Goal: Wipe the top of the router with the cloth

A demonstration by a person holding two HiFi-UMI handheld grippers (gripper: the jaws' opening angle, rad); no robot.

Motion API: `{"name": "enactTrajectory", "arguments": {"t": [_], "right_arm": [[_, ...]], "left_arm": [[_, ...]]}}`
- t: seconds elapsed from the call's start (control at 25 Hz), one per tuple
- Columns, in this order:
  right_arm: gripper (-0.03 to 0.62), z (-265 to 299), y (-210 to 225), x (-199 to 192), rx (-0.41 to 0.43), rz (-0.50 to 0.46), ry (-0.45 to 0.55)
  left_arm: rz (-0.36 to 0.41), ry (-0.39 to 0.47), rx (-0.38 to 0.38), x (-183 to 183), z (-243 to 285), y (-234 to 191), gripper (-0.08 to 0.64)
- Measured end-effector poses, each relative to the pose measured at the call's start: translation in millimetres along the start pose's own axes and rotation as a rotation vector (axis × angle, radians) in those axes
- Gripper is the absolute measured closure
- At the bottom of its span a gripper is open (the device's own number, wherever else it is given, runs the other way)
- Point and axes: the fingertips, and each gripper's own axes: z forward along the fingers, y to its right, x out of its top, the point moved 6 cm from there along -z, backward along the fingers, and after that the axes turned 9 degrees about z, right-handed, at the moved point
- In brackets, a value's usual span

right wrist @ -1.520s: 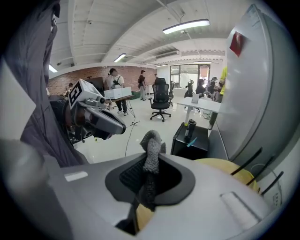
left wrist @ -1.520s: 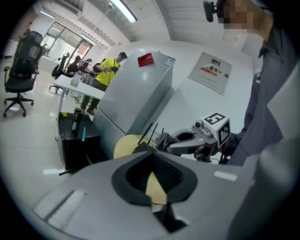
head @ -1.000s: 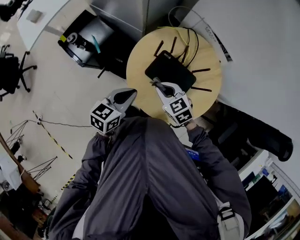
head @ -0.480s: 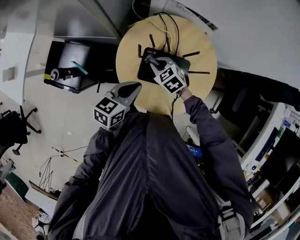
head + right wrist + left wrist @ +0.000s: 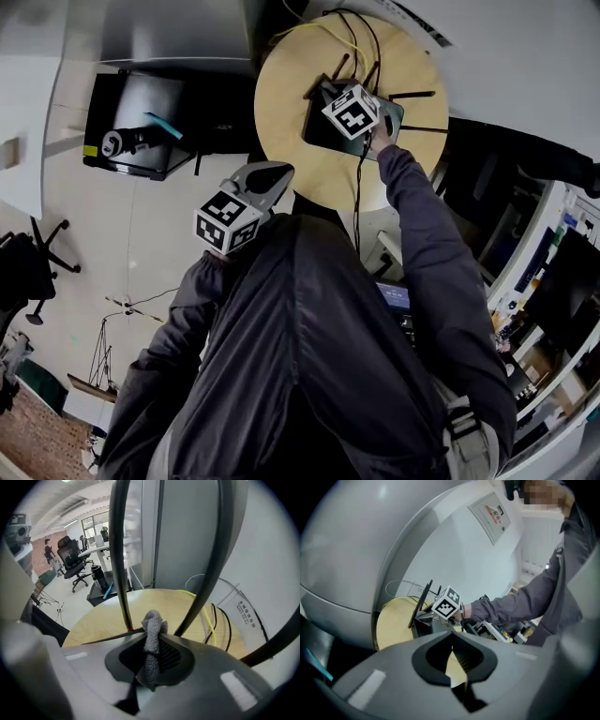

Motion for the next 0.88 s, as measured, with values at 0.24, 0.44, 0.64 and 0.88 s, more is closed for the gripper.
{"name": "enactTrajectory", "arguments": {"t": [0.24, 0.44, 0.64, 0.88], "right_arm": [[0.561, 0, -5, 2, -0.058, 0.024, 0.005], [0.561, 0, -21, -7, -0.031, 0.098, -0.013], [0.561, -7, -49, -24, 0.013, 0.086, -0.047], [0.561, -14, -80, -39, 0.051, 0.050, -0.067]], "left_arm": [[0.003, -0.002, -0.040, -9, -18, -8, 0.560], [0.020, -0.011, -0.077, -14, -19, -11, 0.560], [0.039, -0.018, -0.107, -13, -13, -9, 0.560], [0.049, -0.039, -0.143, -17, -5, -4, 0.560]]}}
